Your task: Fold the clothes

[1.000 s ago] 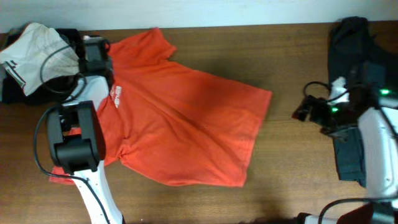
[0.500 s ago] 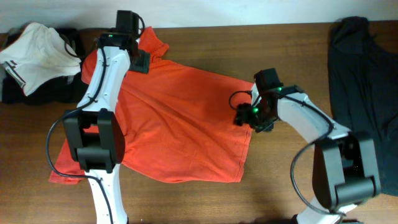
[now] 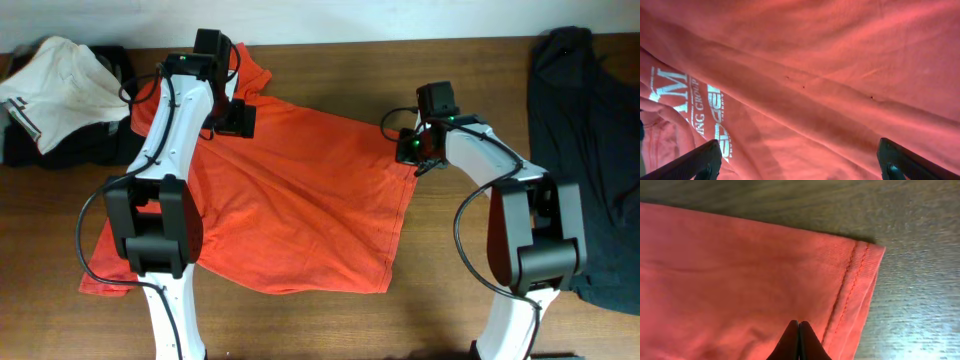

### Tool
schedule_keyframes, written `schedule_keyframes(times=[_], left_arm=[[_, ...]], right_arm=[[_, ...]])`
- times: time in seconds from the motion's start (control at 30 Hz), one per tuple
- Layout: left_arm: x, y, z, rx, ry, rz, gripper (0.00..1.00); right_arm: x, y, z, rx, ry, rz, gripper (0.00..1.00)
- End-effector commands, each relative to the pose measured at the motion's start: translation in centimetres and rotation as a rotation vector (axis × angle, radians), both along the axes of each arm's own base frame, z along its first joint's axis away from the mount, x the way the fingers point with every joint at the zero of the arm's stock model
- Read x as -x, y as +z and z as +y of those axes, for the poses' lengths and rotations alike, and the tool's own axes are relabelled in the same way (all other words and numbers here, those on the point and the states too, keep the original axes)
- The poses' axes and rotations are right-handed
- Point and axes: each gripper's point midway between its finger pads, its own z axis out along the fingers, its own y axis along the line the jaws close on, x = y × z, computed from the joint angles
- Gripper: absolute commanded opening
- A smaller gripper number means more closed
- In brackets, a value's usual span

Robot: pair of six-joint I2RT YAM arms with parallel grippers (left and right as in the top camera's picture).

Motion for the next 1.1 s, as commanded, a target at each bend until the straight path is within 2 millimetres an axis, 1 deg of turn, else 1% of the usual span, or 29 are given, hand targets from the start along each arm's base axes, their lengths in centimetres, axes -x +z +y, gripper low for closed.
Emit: schedule_keyframes(times=[0.0, 0.1, 0.17, 0.23, 0.33, 0.37, 0.4, 0.5, 0.53, 0.57, 0.63, 0.7, 0.73, 0.8, 0.83, 0.87, 0.9, 0.93, 1.0, 1.03, 1.07], left_arm=[[0.2, -0.2, -0.3, 0.026, 0.012, 0.013, 0.99], [0.3, -0.2, -0.2, 0.025, 0.012, 0.018, 0.99], [0.5, -0.2, -0.2, 0.024, 0.013, 0.024, 0.99], [0.4, -0.2, -0.2, 0.025, 0.012, 0.024, 0.99], [0.5, -0.2, -0.4, 0.037, 0.011, 0.025, 0.99], [0.6, -0.3, -1.7, 0.111, -0.003, 0.035, 0.99], [1.3, -0.2, -3.7, 0.227, -0.023, 0.067, 0.99], [2.0, 0.0, -5.1, 0.305, -0.034, 0.095, 0.99], [2.2, 0.0, -5.5, 0.316, -0.039, 0.105, 0.99], [2.4, 0.0, -5.7, 0.315, -0.044, 0.11, 0.99], [2.5, 0.0, -6.5, 0.314, -0.062, 0.113, 0.99], [2.5, 0.0, -7.5, 0.305, -0.09, 0.103, 0.99], [2.3, -0.1, -7.5, 0.279, -0.095, 0.094, 0.99], [2.3, -0.2, -7.1, 0.238, -0.093, 0.089, 0.99], [2.3, -0.2, -6.9, 0.235, -0.091, 0.091, 0.99], [2.3, -0.2, -6.8, 0.235, -0.087, 0.093, 0.99], [2.3, -0.2, -6.6, 0.235, -0.084, 0.094, 0.99], [2.3, -0.2, -6.6, 0.235, -0.084, 0.094, 0.99], [2.4, -0.3, -6.6, 0.235, -0.084, 0.097, 0.99], [2.5, -0.3, -6.6, 0.234, -0.083, 0.102, 0.99], [2.6, -0.3, -6.6, 0.233, -0.083, 0.106, 0.99]], right_arm=[[0.0, -1.8, -0.7, 0.023, -0.027, 0.033, 0.04], [0.2, -2.8, -1.6, 0.077, -0.043, 0.049, 0.04], [0.1, -2.9, -3.3, 0.151, -0.074, 0.044, 0.04], [-0.4, -2.8, -5.5, 0.215, -0.122, 0.025, 0.04], [-1.7, -2.3, -9.0, 0.213, -0.203, -0.024, 0.04], [-2.7, -1.8, -11.8, 0.212, -0.26, -0.07, 0.04], [-3.5, -1.4, -14.2, 0.211, -0.314, -0.11, 0.04], [-4.5, -0.4, -17.2, 0.213, -0.373, -0.168, 0.04], [-5.2, 0.5, -18.3, 0.214, -0.394, -0.193, 0.04], [-5.8, 1.3, -18.8, 0.218, -0.391, -0.21, 0.04], [-6.9, 3.8, -19.7, 0.224, -0.38, -0.222, 0.04], [-7.6, 7.3, -19.4, 0.215, -0.351, -0.202, 0.04], [-7.6, 9.6, -18.8, 0.184, -0.336, -0.186, 0.04], [-6.9, 14.3, -17.1, 0.098, -0.307, -0.166, 0.04], [-6.0, 16.8, -16.1, 0.044, -0.301, -0.159, 0.04], [-4.5, 20.3, -14.6, -0.017, -0.276, -0.164, 0.04], [-3.4, 22.4, -13.9, -0.041, -0.264, -0.174, 0.1], [-2.2, 24.2, -13.6, -0.047, -0.26, -0.187, 0.27], [0.7, 26.5, -13.0, -0.049, -0.257, -0.176, 0.52], [2.0, 27.0, -12.6, -0.055, -0.254, -0.158, 0.56], [4.3, 27.7, -12.1, -0.061, -0.254, -0.117, 0.58]])
